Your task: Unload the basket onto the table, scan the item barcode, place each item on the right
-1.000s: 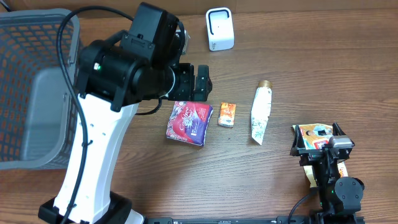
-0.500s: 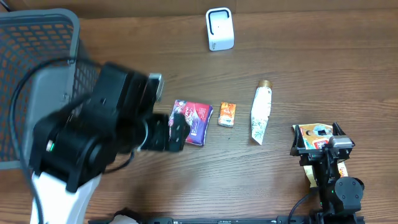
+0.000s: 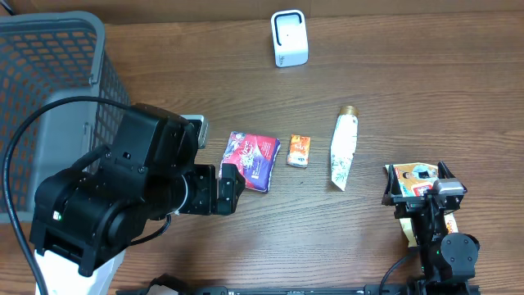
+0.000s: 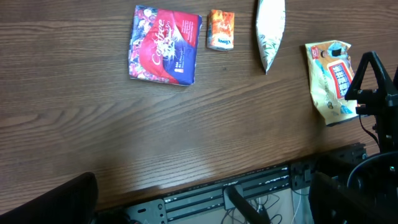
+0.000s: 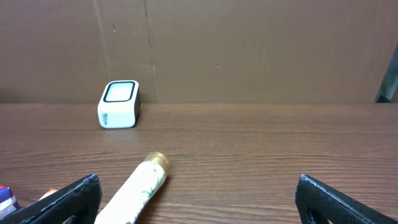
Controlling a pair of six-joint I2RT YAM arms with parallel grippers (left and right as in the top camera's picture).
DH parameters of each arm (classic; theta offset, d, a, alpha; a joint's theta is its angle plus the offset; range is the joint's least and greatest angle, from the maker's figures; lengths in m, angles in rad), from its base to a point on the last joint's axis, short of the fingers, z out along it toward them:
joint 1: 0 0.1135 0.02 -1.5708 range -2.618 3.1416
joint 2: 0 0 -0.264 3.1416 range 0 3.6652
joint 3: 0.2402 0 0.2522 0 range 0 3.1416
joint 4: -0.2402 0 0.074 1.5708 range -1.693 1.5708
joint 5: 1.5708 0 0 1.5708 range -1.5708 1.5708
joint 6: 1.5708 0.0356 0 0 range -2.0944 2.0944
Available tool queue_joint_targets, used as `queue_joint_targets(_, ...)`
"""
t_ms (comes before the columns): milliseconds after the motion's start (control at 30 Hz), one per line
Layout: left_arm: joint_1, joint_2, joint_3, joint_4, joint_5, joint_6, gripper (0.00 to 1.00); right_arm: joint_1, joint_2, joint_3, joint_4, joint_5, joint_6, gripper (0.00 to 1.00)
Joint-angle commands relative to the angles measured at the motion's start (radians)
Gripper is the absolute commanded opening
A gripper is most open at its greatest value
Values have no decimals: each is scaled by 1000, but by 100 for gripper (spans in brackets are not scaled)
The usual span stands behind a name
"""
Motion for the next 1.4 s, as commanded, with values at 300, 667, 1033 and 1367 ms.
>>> queue_joint_targets(300, -1, 32, -11, 2, -16, -18, 100, 5, -10, -11, 7, 2, -5, 100)
queue_joint_targets(667, 0, 14, -11, 5, -13, -21, 100, 5, -10, -11, 7, 2, -5, 100)
queue_joint_targets(1033, 74, -256, -260, 252, 32, 224, 100, 5, -10, -11, 7, 2, -5, 100)
queue_joint_targets(1367, 346, -679, -848, 686, 303, 583, 100, 5, -10, -11, 7, 2, -5, 100)
